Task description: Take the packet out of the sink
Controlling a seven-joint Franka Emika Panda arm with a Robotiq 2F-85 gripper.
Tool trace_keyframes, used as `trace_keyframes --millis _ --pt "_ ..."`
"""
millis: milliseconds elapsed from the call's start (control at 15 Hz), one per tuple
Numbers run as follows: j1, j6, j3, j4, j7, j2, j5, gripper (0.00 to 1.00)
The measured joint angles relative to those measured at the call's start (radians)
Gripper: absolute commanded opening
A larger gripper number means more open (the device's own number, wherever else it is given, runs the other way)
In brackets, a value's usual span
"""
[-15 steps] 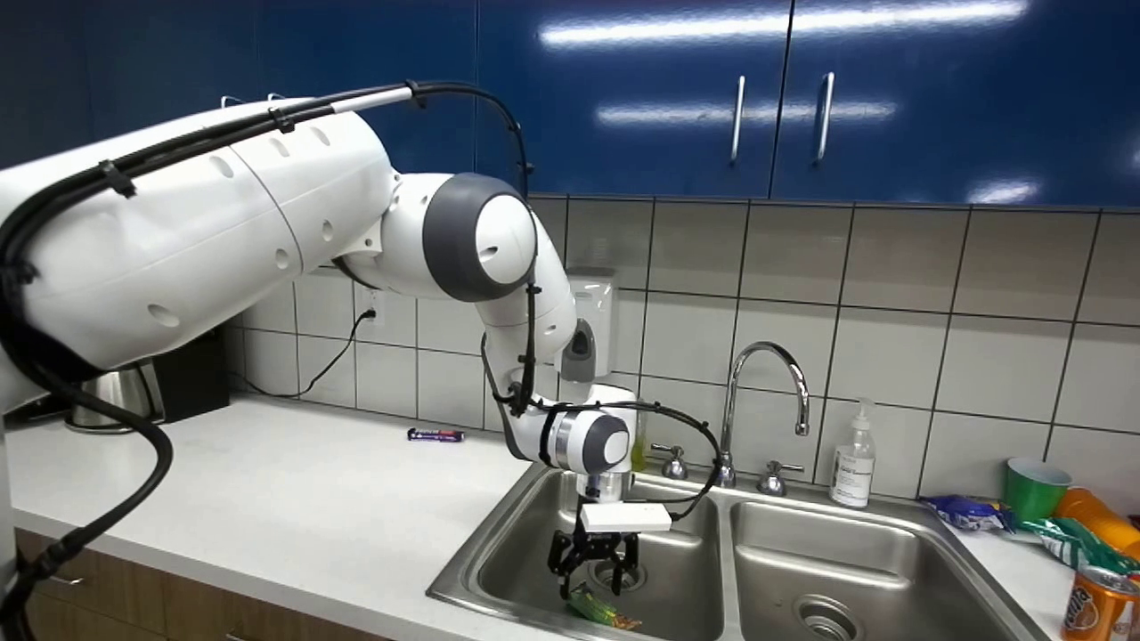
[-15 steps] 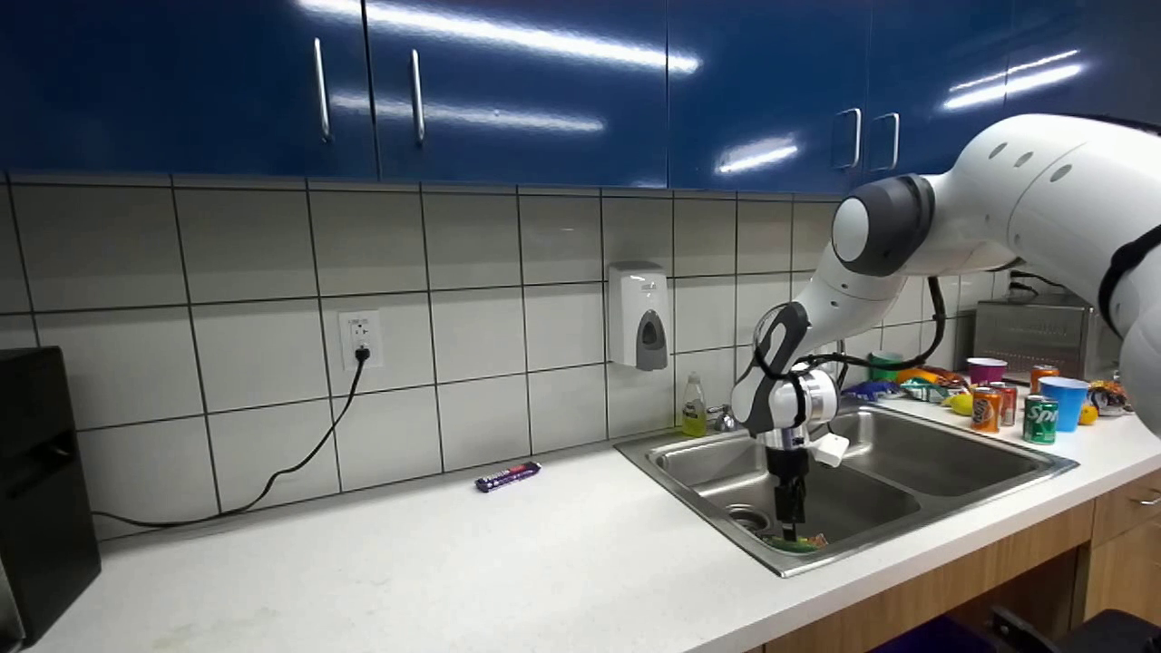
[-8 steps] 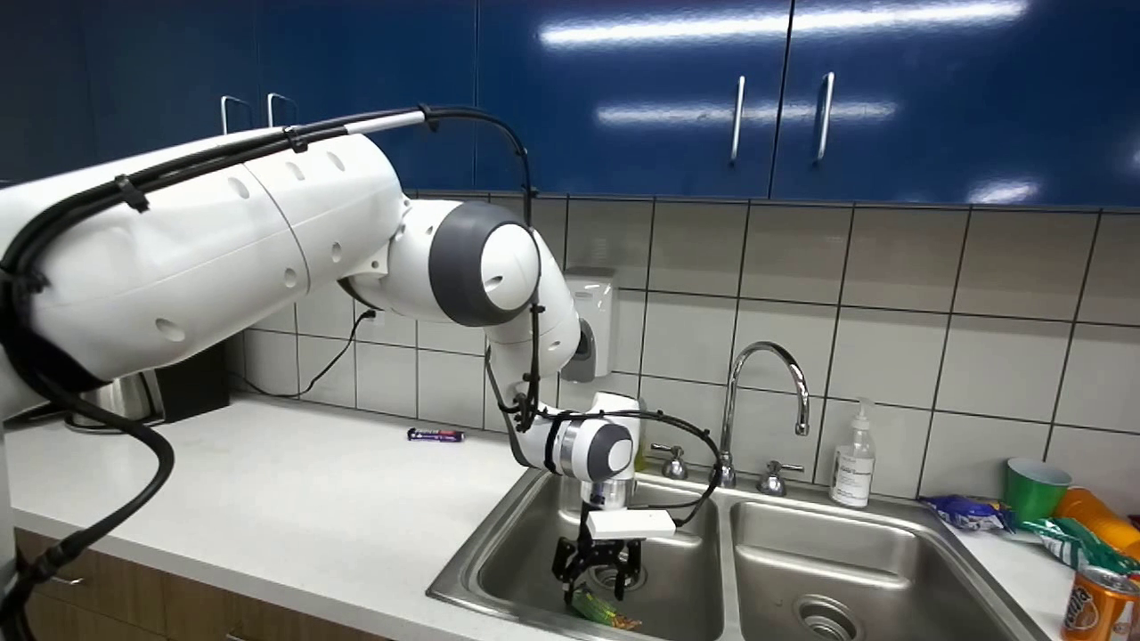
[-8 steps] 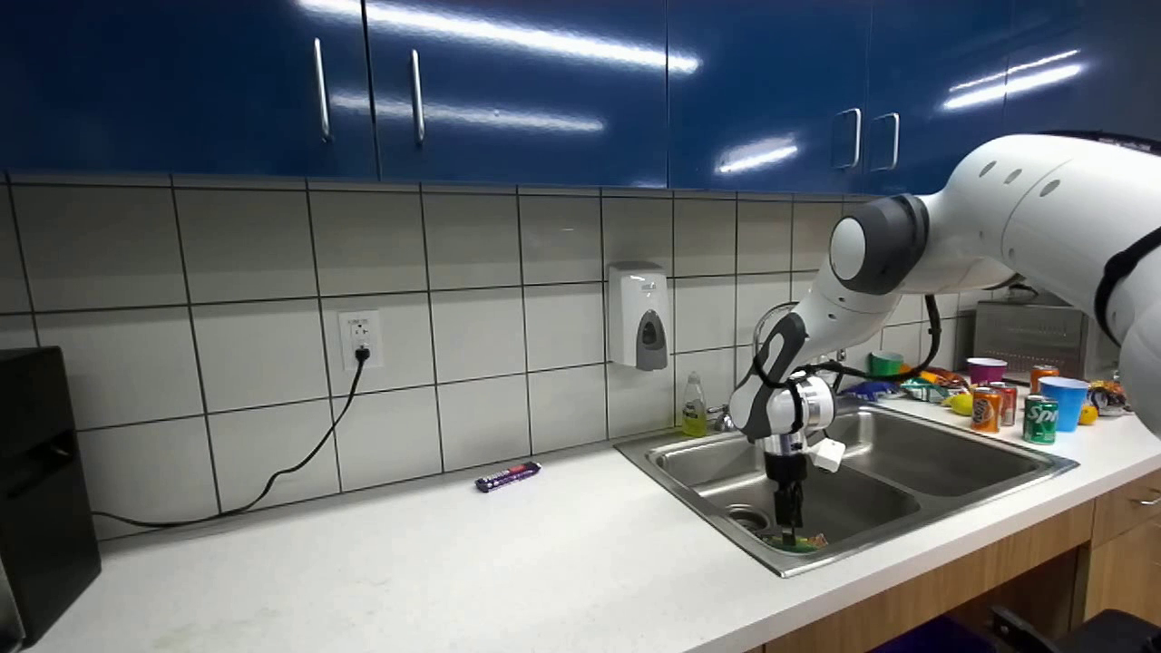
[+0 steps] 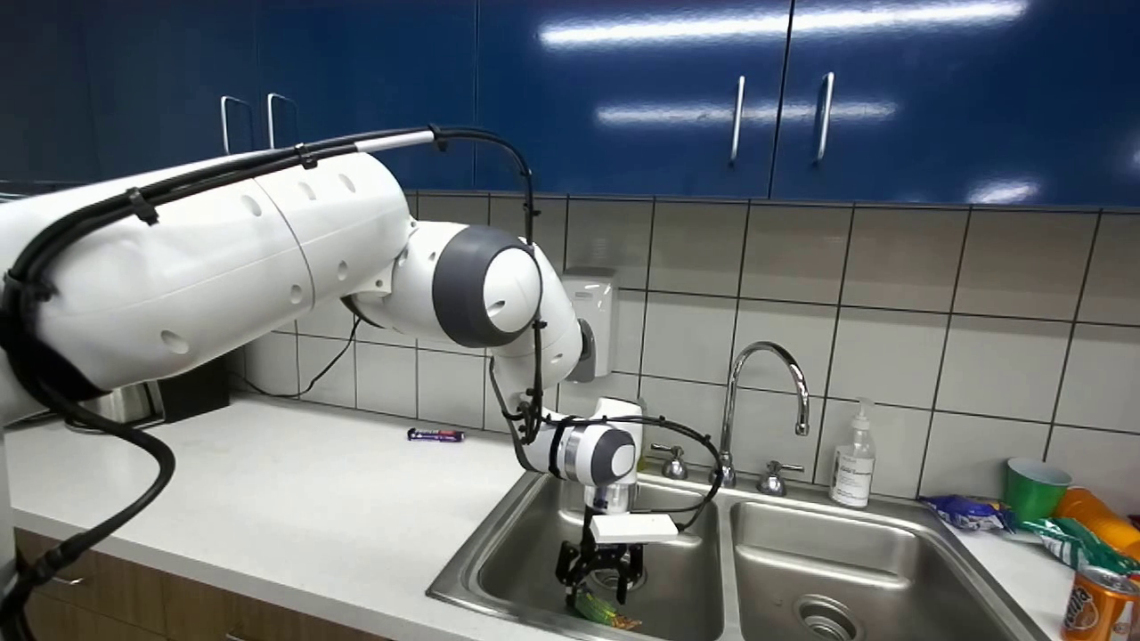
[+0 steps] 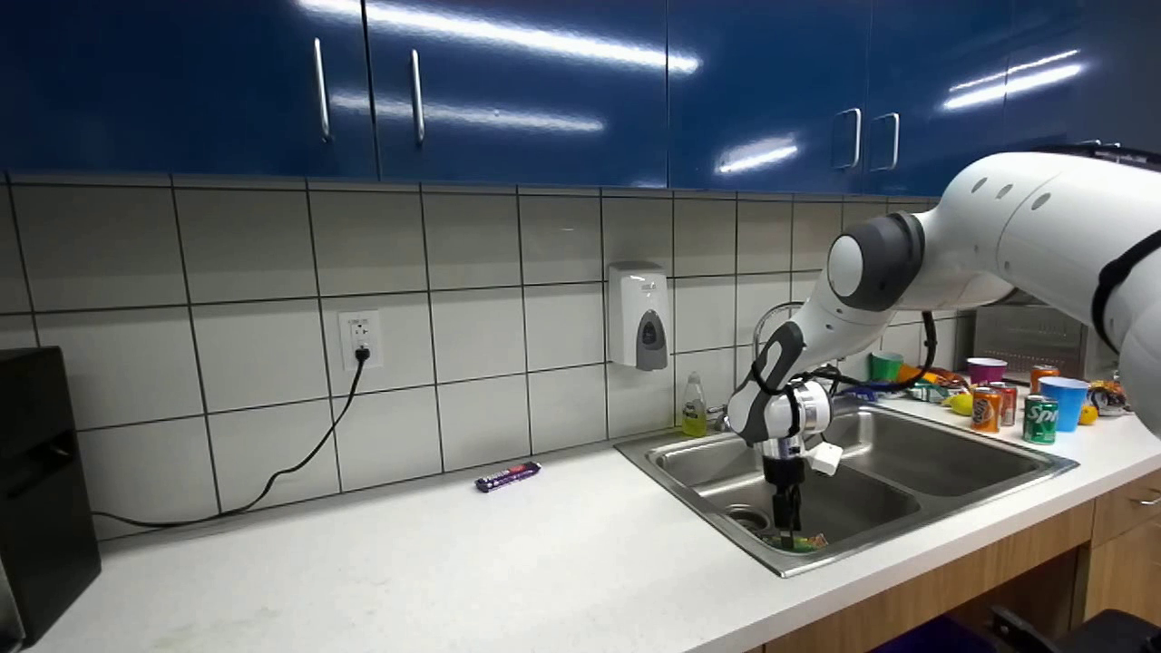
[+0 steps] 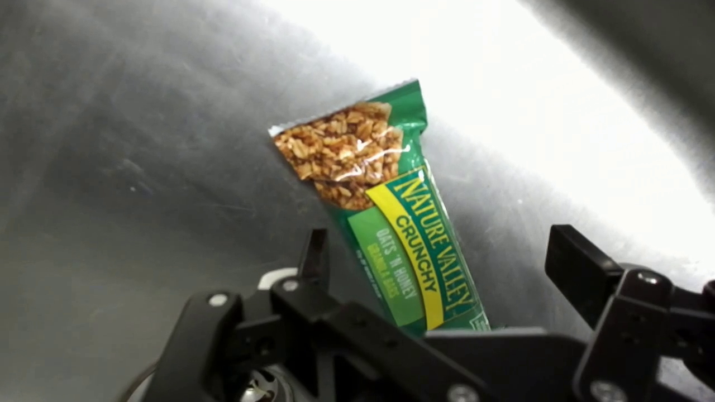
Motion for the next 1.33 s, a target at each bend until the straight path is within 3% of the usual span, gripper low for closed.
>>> trace_keyframes --millis 467,533,600,1000,1067,1333 --pt "-0.002 -0.036 0.000 0.066 0.000 0.044 0.000 1.00" --pt "-0.002 -0.040 0.000 0.074 0.000 0.049 0.000 0.91" --pt "-0.002 -0.044 0.000 0.082 0.000 0.054 0.000 0.74" --pt "-0.005 -0.084 0.000 0.137 0.000 0.084 0.002 0.26" --pt "-0.006 -0.090 0.000 0.148 0.000 0.089 0.003 0.21" --pt "-0.008 -0.123 0.000 0.181 0.000 0.102 0.005 0.19"
